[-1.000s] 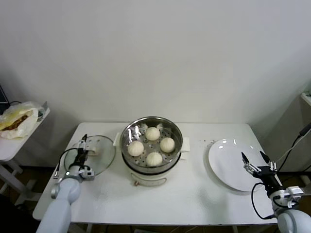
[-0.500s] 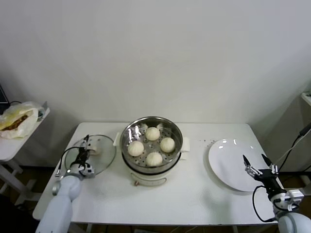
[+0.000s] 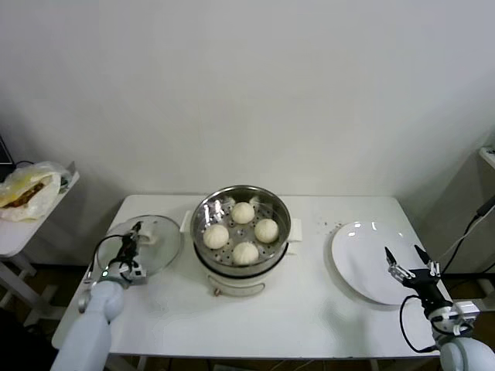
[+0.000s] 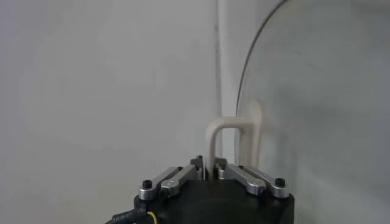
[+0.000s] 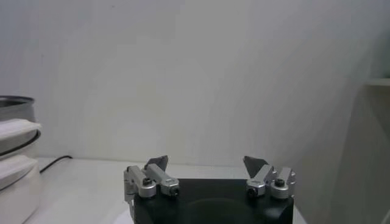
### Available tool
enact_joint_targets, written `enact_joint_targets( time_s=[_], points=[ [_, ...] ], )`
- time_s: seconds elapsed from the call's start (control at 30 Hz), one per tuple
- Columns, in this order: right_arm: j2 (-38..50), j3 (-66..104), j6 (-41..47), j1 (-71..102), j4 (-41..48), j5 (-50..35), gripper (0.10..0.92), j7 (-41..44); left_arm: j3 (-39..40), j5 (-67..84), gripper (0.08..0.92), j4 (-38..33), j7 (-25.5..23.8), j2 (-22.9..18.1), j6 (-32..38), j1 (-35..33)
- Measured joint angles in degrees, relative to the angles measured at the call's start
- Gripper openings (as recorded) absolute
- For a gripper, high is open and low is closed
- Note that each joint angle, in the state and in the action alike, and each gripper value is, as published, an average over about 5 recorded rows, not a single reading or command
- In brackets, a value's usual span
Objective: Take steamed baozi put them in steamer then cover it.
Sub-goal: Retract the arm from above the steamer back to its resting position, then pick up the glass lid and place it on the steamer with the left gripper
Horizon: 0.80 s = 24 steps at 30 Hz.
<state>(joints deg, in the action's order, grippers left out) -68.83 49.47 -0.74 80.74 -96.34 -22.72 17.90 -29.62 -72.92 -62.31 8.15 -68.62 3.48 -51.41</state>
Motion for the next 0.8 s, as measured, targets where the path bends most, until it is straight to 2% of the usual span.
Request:
enact_joint_targets(
  time_s=[0.1,0.33,0.8],
  points=[
    [0.21,0.1,-0.04,-0.18,0.17,0.1,0.823,0.02,-0.1,1.27,0.154,-2.13,-0.33,0.6,-0.46,-1.07],
    [0.52,0.41,-0.34,-0.87,0.88,0.31,0.823,0.26,-1.28,4.76,0.154,-10.33,-0.32,2.64,-2.93,-5.74],
    [1.5,-0.02,-1.1,-2.75,3.05,1.12,0.823,1.01,-4.25,9.26,0.154,-36.34,-0.14,8.06,-17.04,-21.05]
  ],
)
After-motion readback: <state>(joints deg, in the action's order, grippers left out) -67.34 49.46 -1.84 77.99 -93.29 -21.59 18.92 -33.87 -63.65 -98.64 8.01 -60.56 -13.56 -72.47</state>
